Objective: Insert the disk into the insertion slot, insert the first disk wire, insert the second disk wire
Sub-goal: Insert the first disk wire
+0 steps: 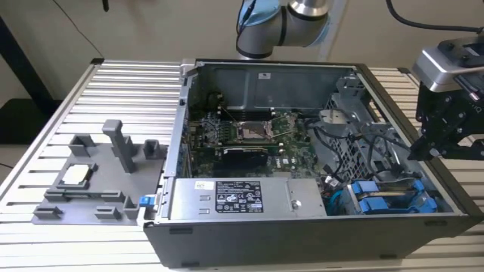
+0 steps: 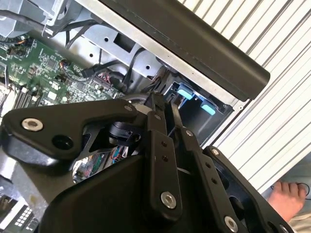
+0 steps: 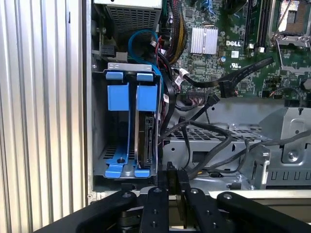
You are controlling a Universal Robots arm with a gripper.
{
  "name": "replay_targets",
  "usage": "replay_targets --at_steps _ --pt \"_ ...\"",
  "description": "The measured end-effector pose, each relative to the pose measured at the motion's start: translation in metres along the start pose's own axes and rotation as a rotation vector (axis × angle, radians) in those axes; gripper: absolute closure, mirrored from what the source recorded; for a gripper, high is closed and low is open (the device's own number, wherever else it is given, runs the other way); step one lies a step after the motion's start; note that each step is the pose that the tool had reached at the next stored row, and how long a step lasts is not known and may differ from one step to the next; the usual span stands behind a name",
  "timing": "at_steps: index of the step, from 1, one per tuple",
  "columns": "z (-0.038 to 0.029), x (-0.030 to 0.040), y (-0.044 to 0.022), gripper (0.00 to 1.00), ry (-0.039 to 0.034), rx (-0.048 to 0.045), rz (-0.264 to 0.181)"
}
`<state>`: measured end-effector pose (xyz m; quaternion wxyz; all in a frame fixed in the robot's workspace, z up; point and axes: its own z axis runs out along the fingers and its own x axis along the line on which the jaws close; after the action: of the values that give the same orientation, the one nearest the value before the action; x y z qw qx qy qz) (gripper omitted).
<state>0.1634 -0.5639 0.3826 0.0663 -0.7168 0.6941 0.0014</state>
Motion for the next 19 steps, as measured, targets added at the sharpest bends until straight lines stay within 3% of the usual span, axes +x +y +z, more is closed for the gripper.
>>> replay_targets --at_steps 7,12,19 --pt "0.0002 0.0 0.0 0.81 0.0001 0.0 0.0" --pt "0.0044 0.0004 0.0004 0.81 0.019 -0.0014 -0.002" --pt "0.0166 0.0014 0.0045 0.81 0.0246 -0.0016 -0.002"
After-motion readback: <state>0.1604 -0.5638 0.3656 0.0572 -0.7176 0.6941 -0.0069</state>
